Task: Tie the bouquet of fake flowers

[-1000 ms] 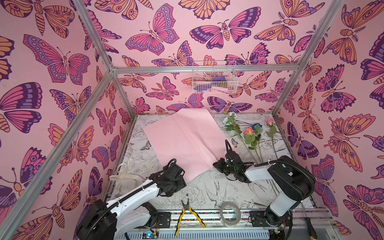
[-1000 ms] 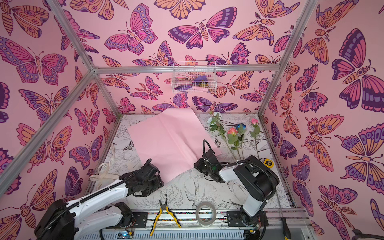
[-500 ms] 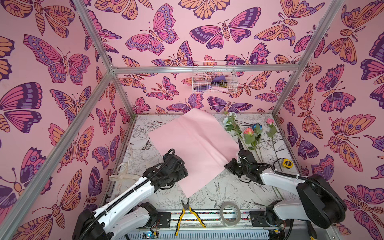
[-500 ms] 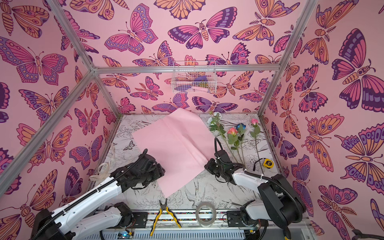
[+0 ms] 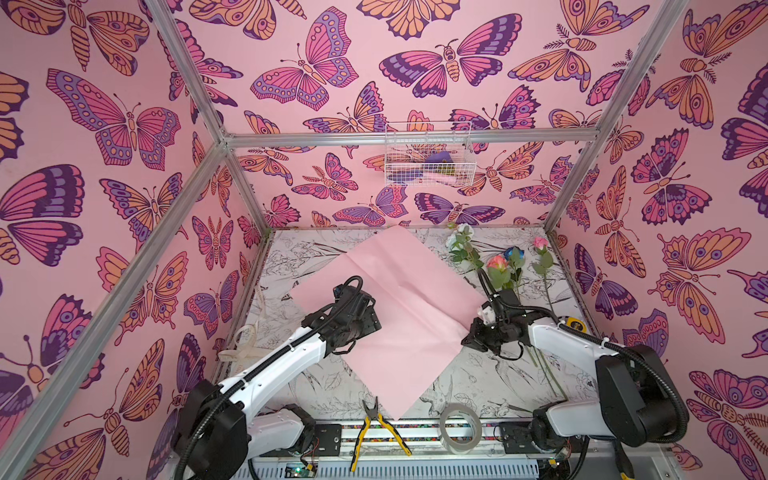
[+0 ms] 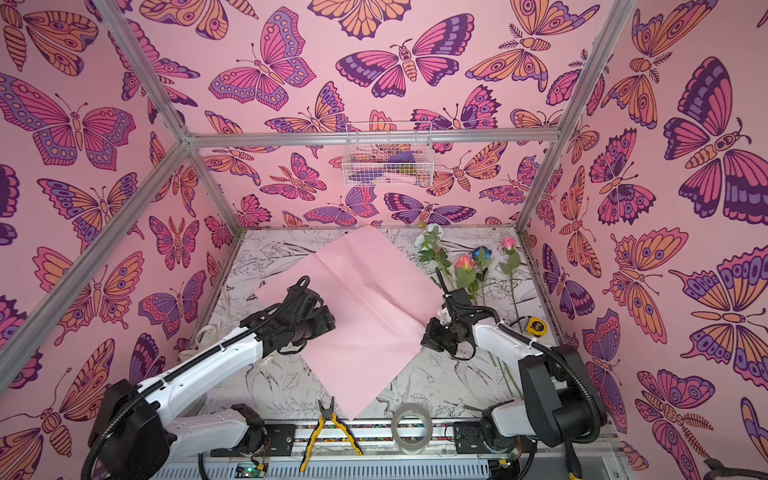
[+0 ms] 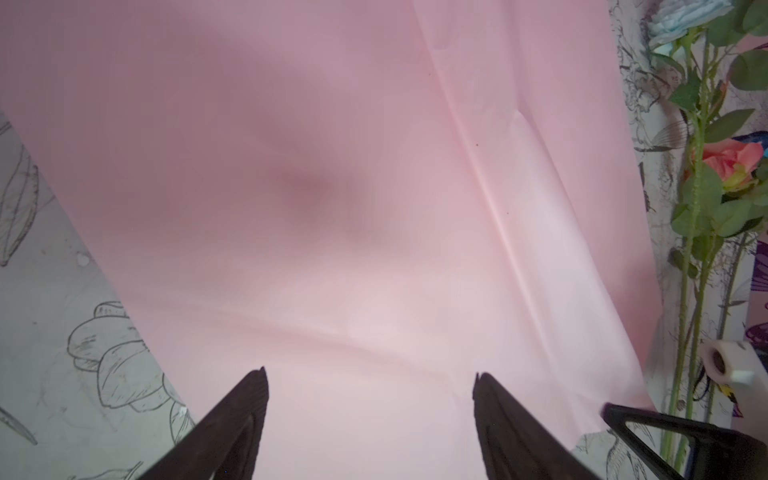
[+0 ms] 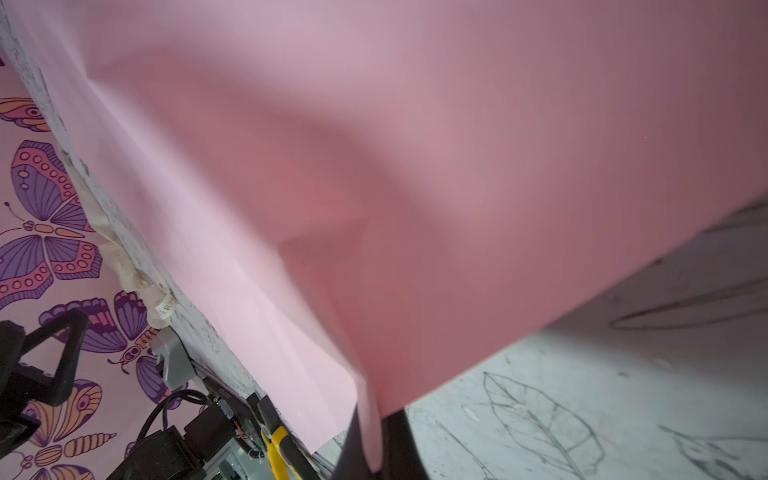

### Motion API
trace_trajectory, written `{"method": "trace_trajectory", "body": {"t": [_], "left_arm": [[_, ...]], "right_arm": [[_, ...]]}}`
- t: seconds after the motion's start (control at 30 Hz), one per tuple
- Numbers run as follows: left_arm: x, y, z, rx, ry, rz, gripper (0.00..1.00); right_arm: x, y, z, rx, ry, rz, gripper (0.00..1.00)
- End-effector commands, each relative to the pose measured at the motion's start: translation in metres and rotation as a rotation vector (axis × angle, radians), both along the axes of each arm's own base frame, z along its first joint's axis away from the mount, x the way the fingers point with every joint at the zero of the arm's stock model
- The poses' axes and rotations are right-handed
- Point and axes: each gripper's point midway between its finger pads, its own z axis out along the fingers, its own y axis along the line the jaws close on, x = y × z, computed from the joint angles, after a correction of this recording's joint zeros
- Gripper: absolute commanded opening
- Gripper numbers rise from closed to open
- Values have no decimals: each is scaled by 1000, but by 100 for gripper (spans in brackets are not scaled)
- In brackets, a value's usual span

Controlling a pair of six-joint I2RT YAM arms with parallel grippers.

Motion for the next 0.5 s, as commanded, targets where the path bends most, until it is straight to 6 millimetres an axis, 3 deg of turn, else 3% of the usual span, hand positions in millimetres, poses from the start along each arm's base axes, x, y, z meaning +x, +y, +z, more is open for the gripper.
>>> {"method": "trace_trajectory", "body": {"t": [0.0, 0.07, 0.13, 0.27, 0.47], "left_arm": [[21, -2, -3, 1, -27, -14, 80], [26, 0, -8, 5, -18, -8, 80], [28, 2, -12, 7, -10, -5, 80], [31, 4, -15, 6, -7, -4, 80], [33, 13, -22, 2, 1, 13, 80]], "right_arm": [[2, -7, -6, -62, 15, 35, 0], [6, -9, -8, -81, 11, 21, 1], [6, -15, -10, -115, 12, 11, 17], [4, -32, -6, -210, -4, -4, 37], [9, -61, 24, -367, -76, -15, 53]]}}
